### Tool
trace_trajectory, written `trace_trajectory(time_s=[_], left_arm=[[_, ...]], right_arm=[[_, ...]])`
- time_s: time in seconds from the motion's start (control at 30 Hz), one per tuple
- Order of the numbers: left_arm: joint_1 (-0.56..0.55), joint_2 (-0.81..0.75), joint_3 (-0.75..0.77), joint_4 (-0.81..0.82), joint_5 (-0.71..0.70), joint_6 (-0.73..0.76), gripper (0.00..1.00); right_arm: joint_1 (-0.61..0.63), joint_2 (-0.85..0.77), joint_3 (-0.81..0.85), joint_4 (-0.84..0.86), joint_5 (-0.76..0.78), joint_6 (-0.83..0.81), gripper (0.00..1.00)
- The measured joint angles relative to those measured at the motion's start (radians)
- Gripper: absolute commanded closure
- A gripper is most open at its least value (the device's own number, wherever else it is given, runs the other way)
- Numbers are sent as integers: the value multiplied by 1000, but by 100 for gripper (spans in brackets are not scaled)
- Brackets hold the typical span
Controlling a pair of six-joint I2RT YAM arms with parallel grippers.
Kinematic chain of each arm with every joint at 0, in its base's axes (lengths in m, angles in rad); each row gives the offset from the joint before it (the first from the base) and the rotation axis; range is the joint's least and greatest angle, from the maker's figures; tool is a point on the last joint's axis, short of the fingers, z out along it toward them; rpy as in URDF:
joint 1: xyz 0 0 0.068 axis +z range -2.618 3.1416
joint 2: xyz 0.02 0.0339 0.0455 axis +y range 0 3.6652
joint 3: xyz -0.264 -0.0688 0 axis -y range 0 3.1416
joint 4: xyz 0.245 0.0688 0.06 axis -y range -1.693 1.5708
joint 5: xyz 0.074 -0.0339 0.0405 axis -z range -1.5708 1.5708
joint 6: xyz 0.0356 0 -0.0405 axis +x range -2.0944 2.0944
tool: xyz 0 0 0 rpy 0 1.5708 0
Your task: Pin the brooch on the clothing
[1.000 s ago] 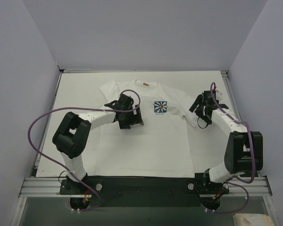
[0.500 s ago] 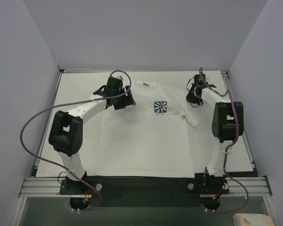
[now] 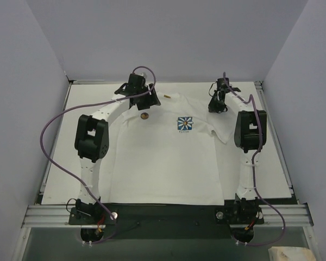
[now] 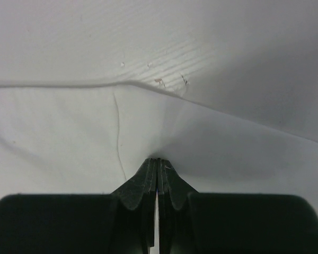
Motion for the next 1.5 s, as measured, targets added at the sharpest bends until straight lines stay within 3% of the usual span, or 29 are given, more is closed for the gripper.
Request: trace_trajectory(time_s=[0.07,0.1,0.2,0.23,0.3,0.47,0.97,1.13,1.3,1.5], left_arm=[[-1,39,57,-22,4,3,41],[-1,62,96,-40,4,8,53],[-1,154,264,-90,4,24,76],[-1,179,307,-95,4,26,90],[-1,247,422,-132,5,34,100],[0,393,608,-192,13,47,100],[42,493,608,-239,30,-2,100],[80,483,547,-176,58,-70,100],[108,472,494,-93,108,-105,100],[115,431,408,-22,131,-105,98]], right_arm=[[-8,34,60,-28,-14,11,100],[-13,53,92,-37,-25,20,100],[-30,113,188,-67,-68,50,100],[-35,128,212,-68,-83,58,100],[-48,159,261,-77,-117,79,100],[-63,222,356,-90,-179,119,100],[-72,399,634,-99,-271,227,100],[-73,399,625,-65,-290,212,100],[-72,322,491,-15,-346,148,99],[-39,87,289,-23,-372,26,99]])
